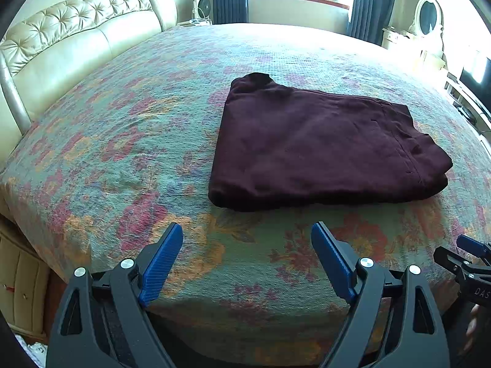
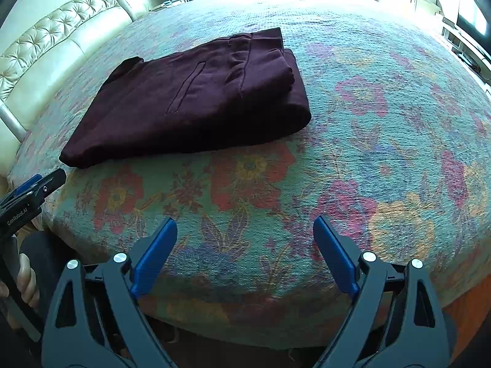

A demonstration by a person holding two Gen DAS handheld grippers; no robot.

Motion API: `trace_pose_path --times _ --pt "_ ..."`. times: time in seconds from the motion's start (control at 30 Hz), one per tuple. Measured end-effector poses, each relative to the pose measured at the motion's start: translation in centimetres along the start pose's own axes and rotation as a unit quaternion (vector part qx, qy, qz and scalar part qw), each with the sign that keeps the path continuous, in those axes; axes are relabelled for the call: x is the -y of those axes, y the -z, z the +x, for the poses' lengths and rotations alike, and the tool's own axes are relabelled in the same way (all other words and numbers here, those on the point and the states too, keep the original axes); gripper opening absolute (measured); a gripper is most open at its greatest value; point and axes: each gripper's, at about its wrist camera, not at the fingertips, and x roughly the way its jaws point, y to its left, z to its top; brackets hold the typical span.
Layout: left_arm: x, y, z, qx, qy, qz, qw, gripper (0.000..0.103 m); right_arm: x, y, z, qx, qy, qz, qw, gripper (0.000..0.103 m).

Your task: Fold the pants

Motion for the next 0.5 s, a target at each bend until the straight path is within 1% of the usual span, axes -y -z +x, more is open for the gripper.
trace_pose_path --times 0.33,0.5 --pt "0.05 0.01 0.05 0.002 -0.005 0.001 1.0 0.085 -0.17 0.02 0.05 -0.002 -0.001 0.0 1.0 0.09" --pt "0.23 -0.09 -0.03 0.005 -0.018 0.004 0.9998 0.085 -0.26 0.12 0.15 -0.004 -0.001 -0.003 1.0 0.09"
